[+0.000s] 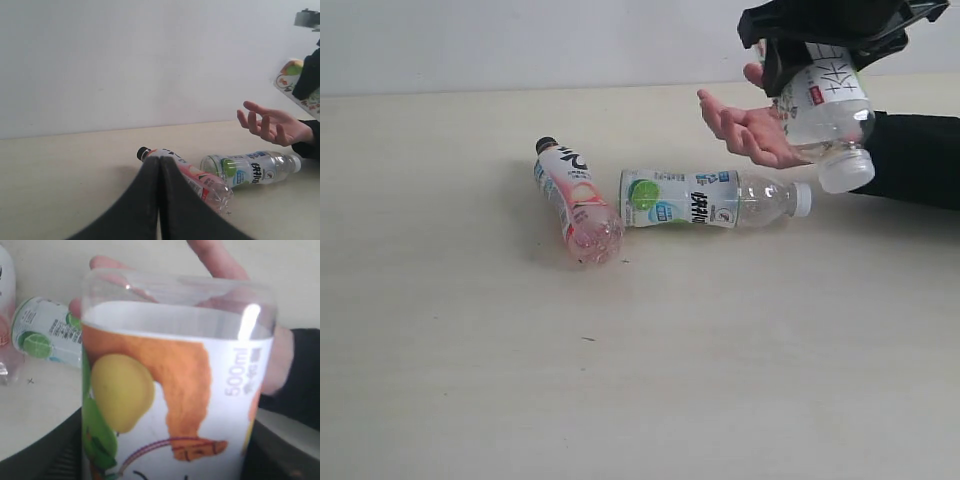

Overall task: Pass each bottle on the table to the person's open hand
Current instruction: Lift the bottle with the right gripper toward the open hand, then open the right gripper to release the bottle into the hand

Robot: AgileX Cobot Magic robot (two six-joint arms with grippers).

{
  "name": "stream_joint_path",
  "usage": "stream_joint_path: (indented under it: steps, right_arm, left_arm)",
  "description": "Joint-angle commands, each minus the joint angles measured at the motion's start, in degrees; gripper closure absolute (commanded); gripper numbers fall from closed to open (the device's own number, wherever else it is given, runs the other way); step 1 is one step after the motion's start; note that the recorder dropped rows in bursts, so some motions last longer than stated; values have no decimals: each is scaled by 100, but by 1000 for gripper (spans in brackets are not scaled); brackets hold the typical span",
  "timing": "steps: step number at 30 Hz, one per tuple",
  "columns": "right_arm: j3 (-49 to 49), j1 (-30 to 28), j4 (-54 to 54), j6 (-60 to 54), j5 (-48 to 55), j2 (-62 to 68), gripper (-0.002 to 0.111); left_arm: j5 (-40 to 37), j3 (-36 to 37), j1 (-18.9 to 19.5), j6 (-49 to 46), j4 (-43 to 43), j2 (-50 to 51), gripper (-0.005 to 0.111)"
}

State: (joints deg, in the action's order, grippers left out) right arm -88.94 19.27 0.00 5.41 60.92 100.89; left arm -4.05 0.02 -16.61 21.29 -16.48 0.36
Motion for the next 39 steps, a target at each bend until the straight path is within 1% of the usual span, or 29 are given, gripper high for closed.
stream_joint_path:
  steps: [1,6,10,20,22,25,27,31,34,37,39]
  right_arm:
    - [-678,-38,-66,74,10,729,108]
    - [-1407,-38,-511,381,487,1522,108]
    - [-1739,-38,-842,420,790,1941,108]
    - [-1842,-38,-1080,519,764,2173,107]
    - [-1842,-38,-1080,519,764,2173,101]
    - [-1842,-38,-1080,519,754,2173,87]
    - [-1842,-38,-1080,519,744,2173,76]
    - [-1842,-38,-1080,506,648,2173,46]
    - [-1842,-12,-1136,470,636,2173,29]
    - [-1854,1,-1225,508,627,2160,19]
    - [-1899,1,-1271,508,627,2160,15]
  left_arm:
    - [37,-2,10,-4,-8,-36,107]
    - [37,-2,10,-4,-8,-36,107]
    - [37,-2,10,-4,-8,-36,107]
    - [37,-2,10,-4,-8,-36,107]
    - [37,-2,10,-4,-8,-36,107]
    - [37,-2,10,-4,-8,-36,107]
    - [37,-2,10,-4,-8,-36,107]
    - [37,-2,10,-4,-8,-36,107]
    - [37,-2,10,-4,-8,-36,107]
    - [37,-2,10,-4,-8,-36,107]
    - [37,-2,10,-4,-8,-36,107]
